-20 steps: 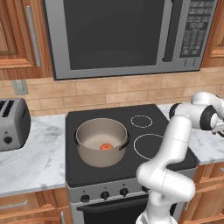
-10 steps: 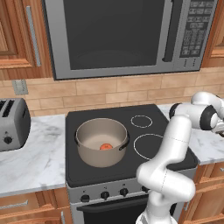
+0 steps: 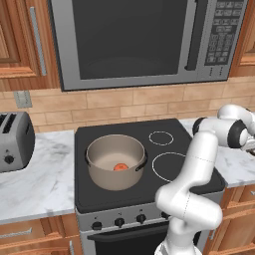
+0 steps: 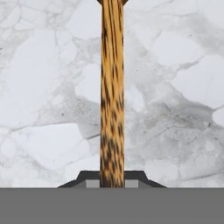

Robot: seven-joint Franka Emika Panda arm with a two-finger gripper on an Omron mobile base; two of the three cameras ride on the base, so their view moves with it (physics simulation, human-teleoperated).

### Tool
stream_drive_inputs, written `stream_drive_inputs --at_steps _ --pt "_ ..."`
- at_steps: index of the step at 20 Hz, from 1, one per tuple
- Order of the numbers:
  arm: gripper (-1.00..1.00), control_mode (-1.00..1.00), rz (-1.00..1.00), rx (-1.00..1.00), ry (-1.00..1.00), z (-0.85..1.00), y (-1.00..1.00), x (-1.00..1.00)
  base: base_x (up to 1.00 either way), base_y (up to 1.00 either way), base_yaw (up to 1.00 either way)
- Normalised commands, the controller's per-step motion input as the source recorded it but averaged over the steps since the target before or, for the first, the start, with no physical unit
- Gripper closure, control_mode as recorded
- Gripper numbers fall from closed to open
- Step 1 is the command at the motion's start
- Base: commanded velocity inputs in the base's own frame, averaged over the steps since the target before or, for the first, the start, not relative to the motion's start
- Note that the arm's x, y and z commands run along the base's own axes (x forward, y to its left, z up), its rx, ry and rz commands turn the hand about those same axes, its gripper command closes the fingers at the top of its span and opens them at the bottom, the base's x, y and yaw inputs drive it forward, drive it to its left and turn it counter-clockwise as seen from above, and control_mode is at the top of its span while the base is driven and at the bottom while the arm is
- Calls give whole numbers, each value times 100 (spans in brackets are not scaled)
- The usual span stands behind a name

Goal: Put the broccoli and squash in the pot. Retrieve the spatula and lightly stir the vegetables in the pot.

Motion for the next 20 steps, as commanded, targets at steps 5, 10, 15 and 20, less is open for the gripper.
stream_drive_inputs --at_steps 5,10,15,20 --pt "100 -100 0 0 -4 36 0 -6 0 0 0" --pt "100 -100 1 0 -6 92 15 -31 0 0 0" --pt "100 -100 9 -3 0 57 35 -54 0 0 0" --pt "100 -100 19 -10 0 66 61 -55 0 0 0"
